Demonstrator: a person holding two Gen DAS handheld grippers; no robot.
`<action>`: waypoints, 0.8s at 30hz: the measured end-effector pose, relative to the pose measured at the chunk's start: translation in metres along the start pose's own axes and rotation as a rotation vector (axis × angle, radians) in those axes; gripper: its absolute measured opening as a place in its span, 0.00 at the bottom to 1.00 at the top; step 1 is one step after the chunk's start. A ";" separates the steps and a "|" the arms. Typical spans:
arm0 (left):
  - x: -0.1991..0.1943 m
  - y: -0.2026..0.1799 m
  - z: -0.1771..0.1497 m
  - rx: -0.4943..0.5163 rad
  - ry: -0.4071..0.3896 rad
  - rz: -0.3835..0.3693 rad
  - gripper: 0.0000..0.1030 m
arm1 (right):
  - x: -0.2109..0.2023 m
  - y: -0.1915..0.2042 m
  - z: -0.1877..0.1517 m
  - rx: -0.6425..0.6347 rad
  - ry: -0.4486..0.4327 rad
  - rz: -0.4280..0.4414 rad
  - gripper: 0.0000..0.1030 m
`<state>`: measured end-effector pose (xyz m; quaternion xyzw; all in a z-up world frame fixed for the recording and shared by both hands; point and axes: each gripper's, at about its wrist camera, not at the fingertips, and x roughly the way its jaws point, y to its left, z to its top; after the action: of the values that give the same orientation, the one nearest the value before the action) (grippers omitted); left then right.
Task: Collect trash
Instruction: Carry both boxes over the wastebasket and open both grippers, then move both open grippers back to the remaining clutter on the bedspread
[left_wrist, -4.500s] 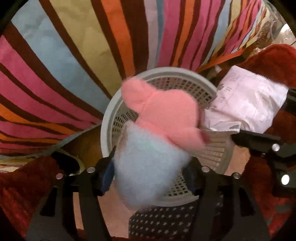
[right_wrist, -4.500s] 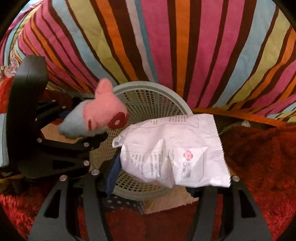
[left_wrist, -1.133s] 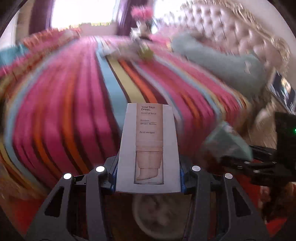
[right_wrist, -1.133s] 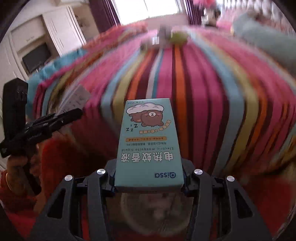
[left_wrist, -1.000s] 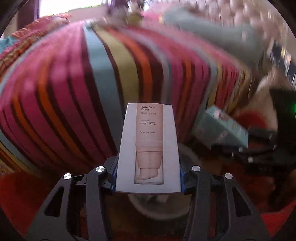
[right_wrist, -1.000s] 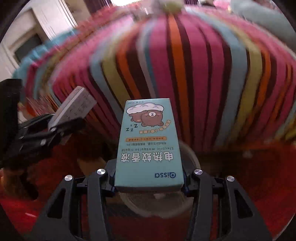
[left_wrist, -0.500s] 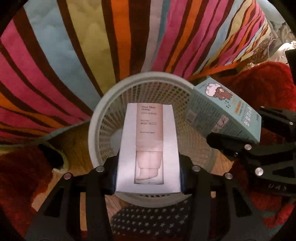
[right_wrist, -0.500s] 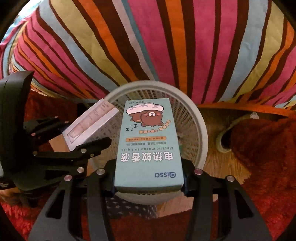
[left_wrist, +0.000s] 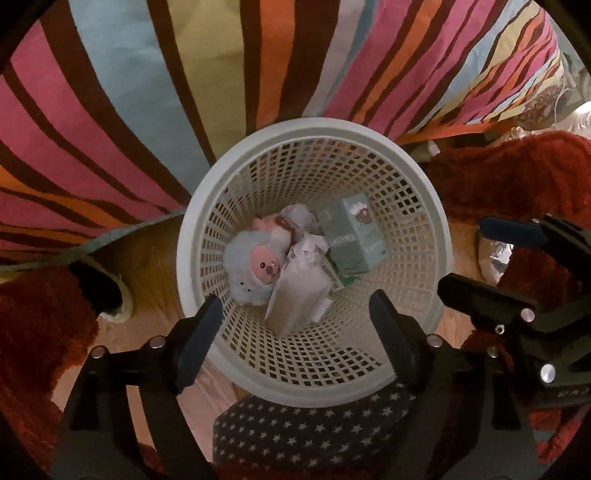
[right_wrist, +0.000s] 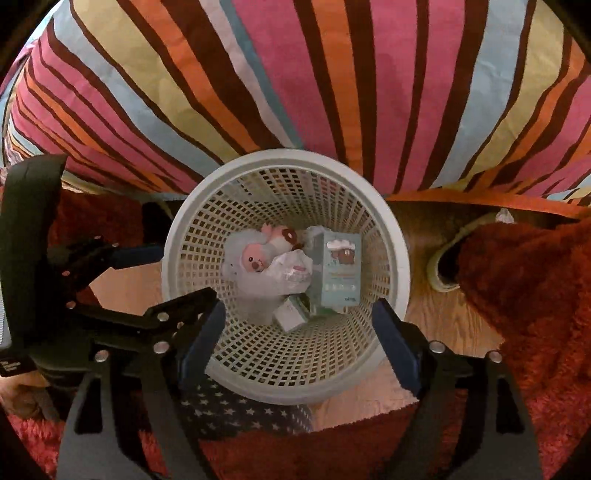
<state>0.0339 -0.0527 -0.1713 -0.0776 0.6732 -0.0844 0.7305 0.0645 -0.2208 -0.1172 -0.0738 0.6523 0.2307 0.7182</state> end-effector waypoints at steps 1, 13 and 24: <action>-0.001 0.001 -0.002 0.000 -0.005 0.001 0.79 | -0.003 0.001 -0.001 0.000 -0.010 0.000 0.75; -0.040 0.002 -0.001 -0.010 -0.175 0.049 0.79 | -0.039 0.009 -0.003 -0.030 -0.176 0.000 0.93; -0.166 0.017 -0.008 -0.026 -0.523 0.083 0.79 | -0.136 0.021 0.005 -0.101 -0.518 0.020 0.93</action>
<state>0.0135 0.0017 -0.0146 -0.0786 0.4654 -0.0228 0.8813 0.0541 -0.2323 0.0194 -0.0414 0.4349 0.2811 0.8545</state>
